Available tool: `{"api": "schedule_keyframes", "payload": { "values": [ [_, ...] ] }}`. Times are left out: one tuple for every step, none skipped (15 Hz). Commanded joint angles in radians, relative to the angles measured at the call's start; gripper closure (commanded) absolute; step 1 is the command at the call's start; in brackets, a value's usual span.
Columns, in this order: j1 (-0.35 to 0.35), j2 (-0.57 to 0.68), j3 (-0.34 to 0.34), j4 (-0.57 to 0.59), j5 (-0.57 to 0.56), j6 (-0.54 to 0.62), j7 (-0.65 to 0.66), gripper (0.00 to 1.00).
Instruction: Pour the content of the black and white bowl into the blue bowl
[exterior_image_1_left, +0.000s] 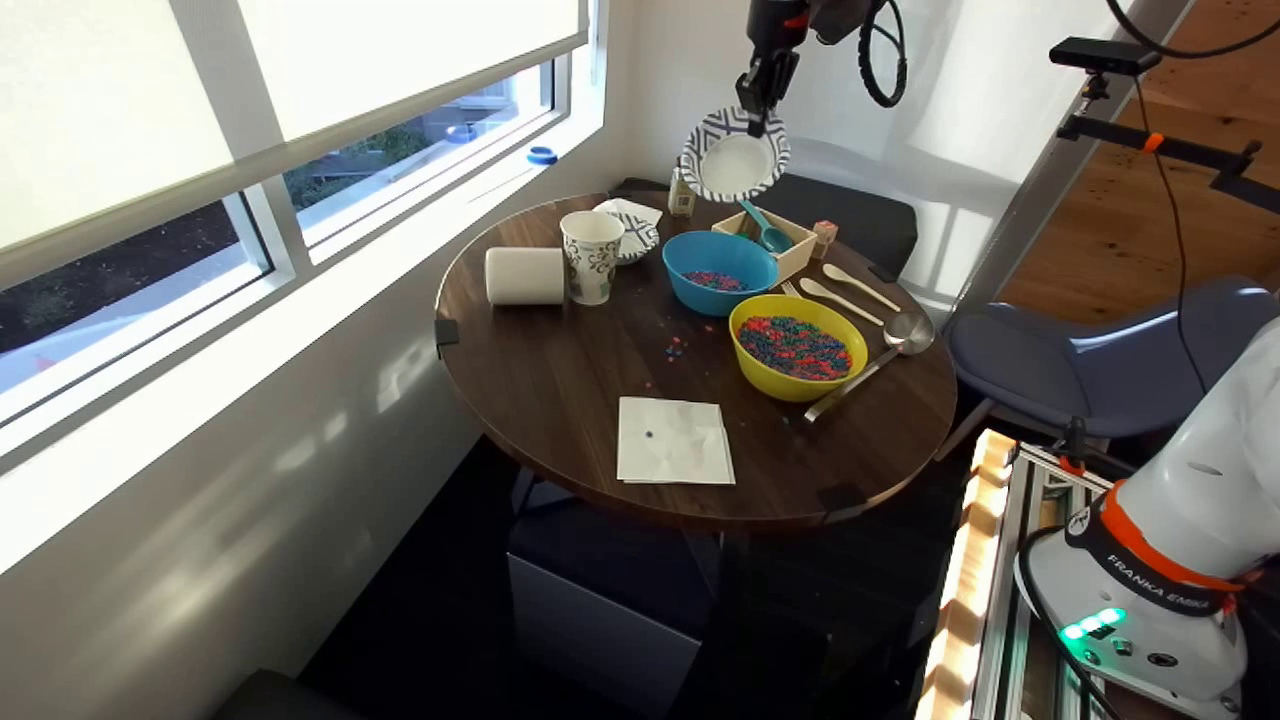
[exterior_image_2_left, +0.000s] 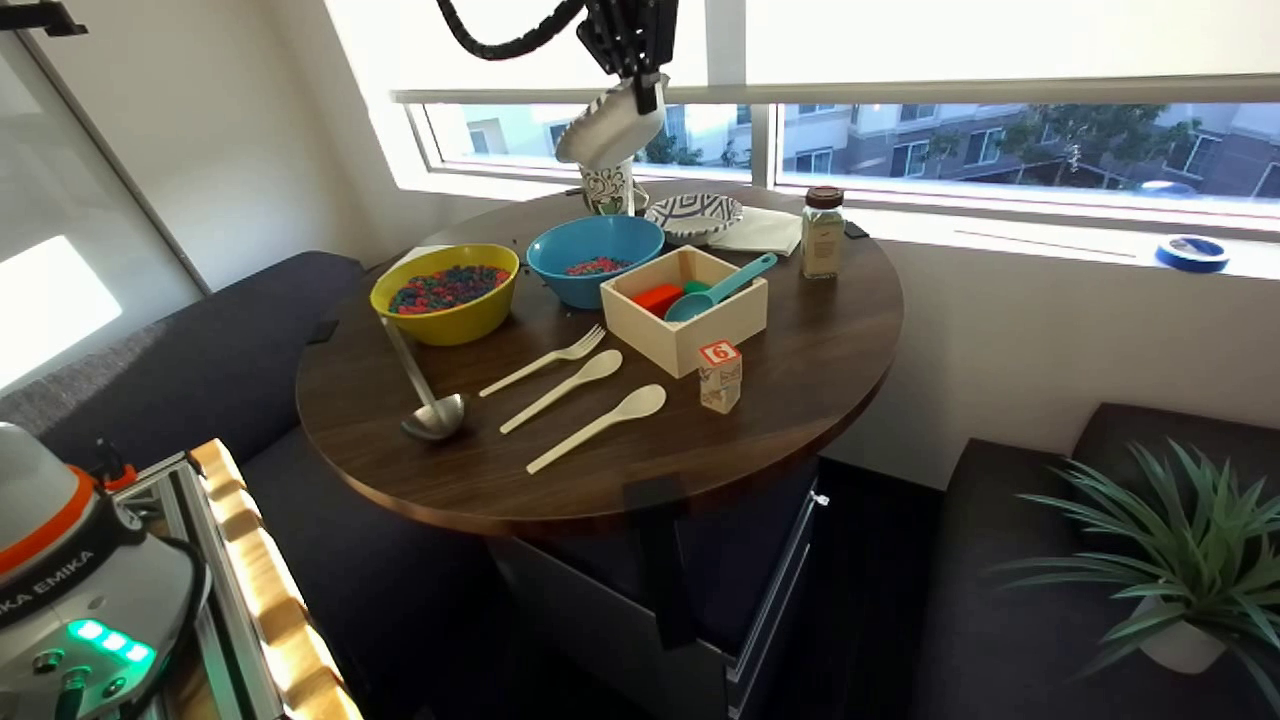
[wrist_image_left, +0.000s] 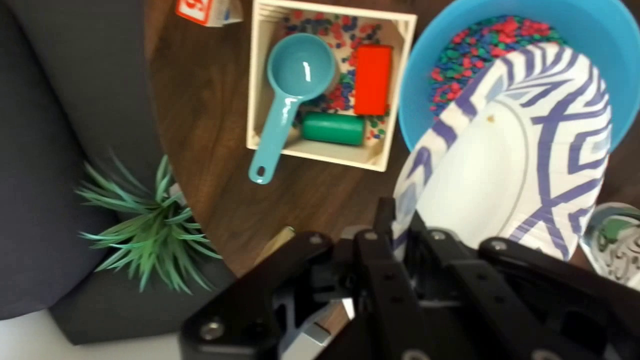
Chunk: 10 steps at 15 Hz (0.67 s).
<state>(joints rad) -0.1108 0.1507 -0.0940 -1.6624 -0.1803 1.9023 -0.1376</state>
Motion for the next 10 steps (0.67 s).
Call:
{"api": "schedule_keyframes", "payload": {
  "values": [
    [-0.051,0.067,-0.001,0.090,0.227,-0.021,-0.114,0.99],
    [-0.070,0.084,-0.002,0.109,0.290,-0.026,-0.142,0.99],
    [-0.089,0.105,-0.002,0.127,0.354,-0.029,-0.170,0.99],
    [-0.108,0.123,-0.001,0.141,0.417,-0.032,-0.192,0.99],
    [-0.126,0.141,0.001,0.155,0.478,-0.036,-0.211,0.99],
    [-0.145,0.158,0.006,0.164,0.539,-0.037,-0.233,0.99],
    [-0.163,0.176,0.012,0.173,0.601,-0.035,-0.257,0.99],
    [-0.180,0.201,0.018,0.187,0.661,-0.034,-0.274,0.99],
    [-0.197,0.226,0.024,0.203,0.719,-0.041,-0.286,0.99],
    [-0.213,0.247,0.032,0.219,0.771,-0.057,-0.294,0.99]
  ]
}}
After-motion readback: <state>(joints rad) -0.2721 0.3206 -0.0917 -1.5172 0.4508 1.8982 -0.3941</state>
